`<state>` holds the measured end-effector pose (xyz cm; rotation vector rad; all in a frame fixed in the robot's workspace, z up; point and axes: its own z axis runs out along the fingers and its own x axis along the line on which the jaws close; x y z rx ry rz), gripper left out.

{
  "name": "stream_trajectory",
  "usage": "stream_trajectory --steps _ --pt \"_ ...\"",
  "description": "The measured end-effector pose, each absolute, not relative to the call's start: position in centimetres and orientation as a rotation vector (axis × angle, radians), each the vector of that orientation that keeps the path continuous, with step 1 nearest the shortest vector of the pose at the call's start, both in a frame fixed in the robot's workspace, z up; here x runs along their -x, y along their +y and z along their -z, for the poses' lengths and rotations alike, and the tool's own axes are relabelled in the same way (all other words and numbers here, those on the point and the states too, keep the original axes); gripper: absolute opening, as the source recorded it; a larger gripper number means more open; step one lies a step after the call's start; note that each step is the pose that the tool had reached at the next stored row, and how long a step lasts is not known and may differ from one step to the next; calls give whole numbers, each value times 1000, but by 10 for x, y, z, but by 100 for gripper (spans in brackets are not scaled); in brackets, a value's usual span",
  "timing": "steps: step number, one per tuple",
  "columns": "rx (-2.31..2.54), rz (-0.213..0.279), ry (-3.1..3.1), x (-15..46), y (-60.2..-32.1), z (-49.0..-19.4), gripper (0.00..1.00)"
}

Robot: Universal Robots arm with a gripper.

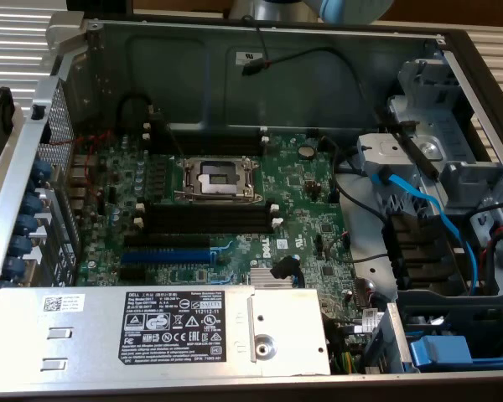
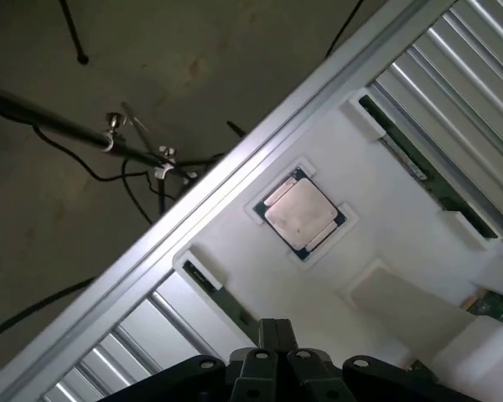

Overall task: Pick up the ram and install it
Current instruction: 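Pick up the ram and move it above insertion slot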

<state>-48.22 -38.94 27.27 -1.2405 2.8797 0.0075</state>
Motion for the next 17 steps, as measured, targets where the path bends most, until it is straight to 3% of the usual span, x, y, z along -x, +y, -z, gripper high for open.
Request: stream_trajectory --steps 17 --pt "1669 -9 2655 482 -389 -271 10"
